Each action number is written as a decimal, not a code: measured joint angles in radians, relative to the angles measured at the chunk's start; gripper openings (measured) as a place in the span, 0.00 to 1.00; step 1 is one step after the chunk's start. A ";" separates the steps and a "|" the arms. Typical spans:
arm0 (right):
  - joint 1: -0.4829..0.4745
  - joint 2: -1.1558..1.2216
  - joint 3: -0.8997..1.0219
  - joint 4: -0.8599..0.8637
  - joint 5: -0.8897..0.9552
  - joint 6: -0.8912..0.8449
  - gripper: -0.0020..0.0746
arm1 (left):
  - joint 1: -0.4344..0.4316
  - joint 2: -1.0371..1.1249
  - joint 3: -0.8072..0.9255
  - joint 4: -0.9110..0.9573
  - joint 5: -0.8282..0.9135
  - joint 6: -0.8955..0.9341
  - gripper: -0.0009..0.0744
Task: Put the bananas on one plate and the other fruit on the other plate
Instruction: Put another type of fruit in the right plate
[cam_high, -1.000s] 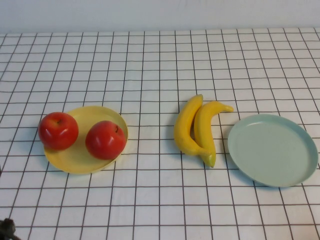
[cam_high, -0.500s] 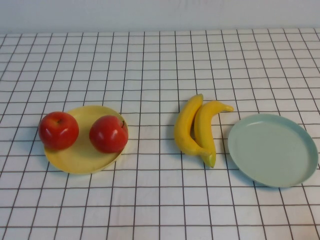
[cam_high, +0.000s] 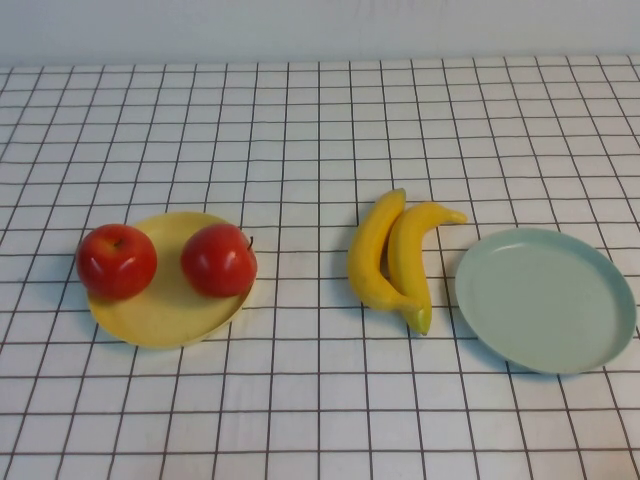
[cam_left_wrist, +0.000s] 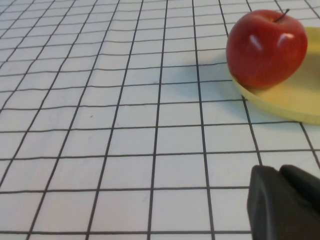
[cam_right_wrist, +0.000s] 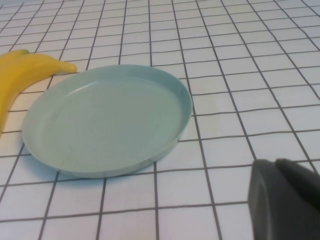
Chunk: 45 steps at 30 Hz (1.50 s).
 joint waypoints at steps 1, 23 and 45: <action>0.000 0.000 0.000 0.000 0.000 0.000 0.00 | 0.000 0.000 0.000 -0.003 0.001 0.017 0.01; 0.000 0.000 0.000 0.000 0.000 0.000 0.00 | 0.002 0.000 0.000 -0.007 0.001 0.062 0.01; 0.000 0.000 0.000 -0.097 0.000 0.000 0.00 | 0.002 0.000 0.000 -0.007 0.002 0.062 0.01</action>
